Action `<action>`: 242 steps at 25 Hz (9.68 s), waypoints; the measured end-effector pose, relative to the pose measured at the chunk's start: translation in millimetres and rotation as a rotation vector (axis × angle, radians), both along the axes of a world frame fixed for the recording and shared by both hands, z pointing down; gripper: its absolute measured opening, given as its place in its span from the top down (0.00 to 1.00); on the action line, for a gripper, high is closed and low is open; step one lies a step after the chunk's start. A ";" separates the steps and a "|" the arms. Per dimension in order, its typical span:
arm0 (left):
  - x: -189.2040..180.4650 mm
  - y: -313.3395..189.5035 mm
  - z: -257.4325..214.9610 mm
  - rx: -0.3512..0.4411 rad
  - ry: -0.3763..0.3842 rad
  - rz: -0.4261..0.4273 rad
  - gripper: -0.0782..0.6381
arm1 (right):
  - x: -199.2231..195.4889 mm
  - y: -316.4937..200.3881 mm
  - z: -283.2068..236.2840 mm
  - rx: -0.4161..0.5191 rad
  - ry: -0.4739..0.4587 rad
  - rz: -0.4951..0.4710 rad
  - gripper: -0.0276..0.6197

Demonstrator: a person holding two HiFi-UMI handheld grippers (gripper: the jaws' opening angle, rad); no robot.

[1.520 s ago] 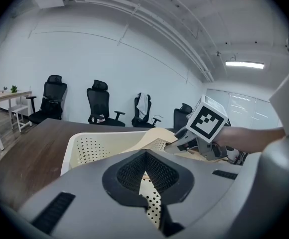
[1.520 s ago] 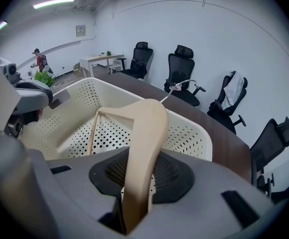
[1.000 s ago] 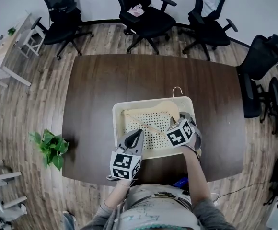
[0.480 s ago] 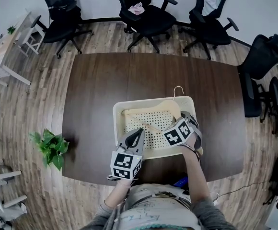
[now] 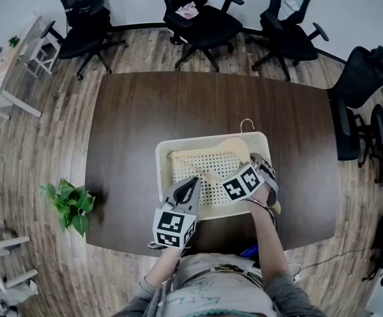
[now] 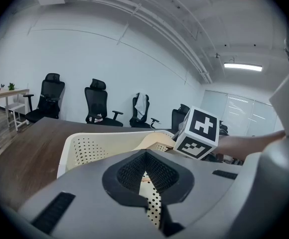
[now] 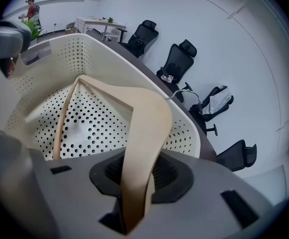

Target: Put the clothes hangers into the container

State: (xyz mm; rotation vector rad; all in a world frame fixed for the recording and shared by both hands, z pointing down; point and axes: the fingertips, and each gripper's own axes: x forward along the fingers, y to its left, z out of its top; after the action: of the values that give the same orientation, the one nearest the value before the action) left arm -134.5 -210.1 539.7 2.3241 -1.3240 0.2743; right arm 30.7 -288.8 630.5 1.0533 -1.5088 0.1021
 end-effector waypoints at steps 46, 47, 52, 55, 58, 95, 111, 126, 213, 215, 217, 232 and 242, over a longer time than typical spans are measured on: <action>0.1 -0.4 2.0 0.001 -0.007 0.008 0.88 | -11.3 16.6 -27.9 -0.004 -0.211 -0.042 0.59; 0.1 -0.4 2.0 0.001 -0.007 0.008 0.88 | -11.9 17.3 -30.2 -0.002 -0.224 -0.043 0.59; 1.2 -0.8 1.7 0.001 -0.007 0.011 0.88 | -13.6 19.7 -43.1 0.006 -0.284 -0.040 0.58; 1.0 -0.3 2.0 0.000 -0.007 0.012 0.88 | -12.4 22.4 -50.4 0.016 -0.307 -0.036 0.58; 0.9 -0.1 2.3 -0.003 -0.010 0.013 0.88 | -10.6 25.3 -56.7 0.025 -0.326 -0.035 0.58; 22.2 12.4 -13.0 0.018 -0.041 0.042 0.88 | 2.8 59.3 -67.9 -0.008 -0.435 -0.016 0.91; 40.7 30.4 -18.5 0.016 -0.045 0.019 0.88 | -7.9 80.5 -73.7 -0.017 -0.570 -0.052 0.91; 62.6 41.4 -23.6 0.024 -0.036 -0.014 0.88 | -16.8 97.2 -76.0 -0.047 -0.635 -0.121 0.91; 77.2 54.4 -170.4 0.375 0.061 -0.056 0.88 | -54.0 132.2 -261.9 0.544 -1.107 -0.369 0.92; 78.0 55.8 -171.2 0.377 0.058 -0.056 0.88 | -51.9 132.4 -261.1 0.550 -1.111 -0.353 0.92; 79.5 57.5 -170.7 0.374 0.058 -0.055 0.88 | -49.7 132.7 -260.0 0.552 -1.108 -0.340 0.92; 89.0 61.8 -170.4 0.364 0.055 -0.041 0.88 | -45.4 137.9 -259.4 0.538 -1.102 -0.337 0.92; 101.1 60.1 -169.2 0.355 0.066 -0.017 0.88 | -31.5 134.5 -256.4 0.530 -1.064 -0.332 0.92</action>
State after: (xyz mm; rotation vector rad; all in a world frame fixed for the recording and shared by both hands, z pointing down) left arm -33.4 -150.0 370.5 2.5811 -1.4556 -0.0488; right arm -0.8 -154.3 374.1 1.2038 -2.7679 0.0209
